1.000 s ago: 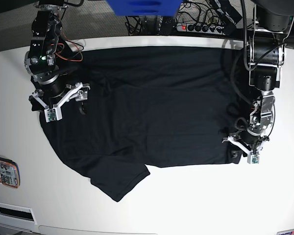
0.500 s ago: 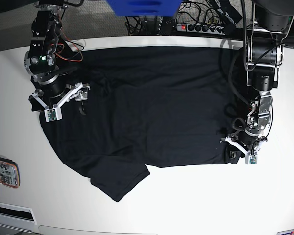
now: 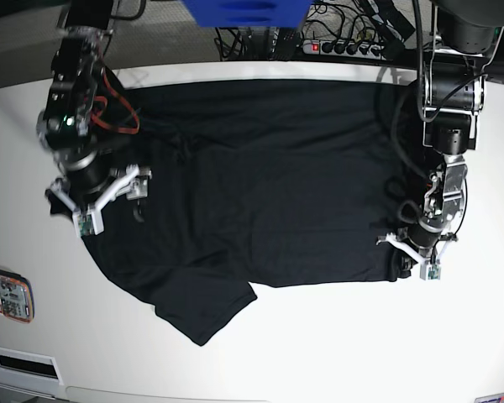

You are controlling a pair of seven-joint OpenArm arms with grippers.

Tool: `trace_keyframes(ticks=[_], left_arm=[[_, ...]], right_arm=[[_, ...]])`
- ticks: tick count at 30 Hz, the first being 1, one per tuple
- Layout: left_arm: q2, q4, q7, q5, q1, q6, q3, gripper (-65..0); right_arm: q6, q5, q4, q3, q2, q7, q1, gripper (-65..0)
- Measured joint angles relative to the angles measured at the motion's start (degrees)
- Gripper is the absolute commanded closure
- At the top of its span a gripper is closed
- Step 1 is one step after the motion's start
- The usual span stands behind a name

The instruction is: Fold the T-shirt properly

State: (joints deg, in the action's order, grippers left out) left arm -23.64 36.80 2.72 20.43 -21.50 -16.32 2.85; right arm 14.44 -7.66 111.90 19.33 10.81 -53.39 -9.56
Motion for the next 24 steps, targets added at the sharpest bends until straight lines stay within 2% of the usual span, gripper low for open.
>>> trace_keyframes(ticks=[3,6,11,15,24], left_arm=[[-0.02,3.87,-0.17,-0.13,2.80,0.04,0.00,0.0],[0.07,9.35,-1.31,-0.68,5.97,0.26,0.04,0.0],[-0.90,14.75,-2.45,-0.63,9.77,-0.57,0.15,0.0],[-1.14,15.06,-2.89,-0.90,9.90,-0.42,0.11,0.0],[-1.31,15.34,-1.77,-0.68,10.88,-0.24,0.13,0.0]], right_arm=[[-0.28,0.48,-0.83,-0.07,1.75,-4.17,4.37,-59.6],[-0.42,0.66,-3.96,-4.04,2.10,-7.02,12.22,-59.6],[0.57,-1.18,-11.74,-12.28,1.44,-5.49,25.05,-59.6],[-0.55,0.57,-26.49,-14.62,1.73,-5.75,30.25,-59.6],[-0.28,0.20,-56.48,-21.27,1.53,9.90,42.14,-59.6]])
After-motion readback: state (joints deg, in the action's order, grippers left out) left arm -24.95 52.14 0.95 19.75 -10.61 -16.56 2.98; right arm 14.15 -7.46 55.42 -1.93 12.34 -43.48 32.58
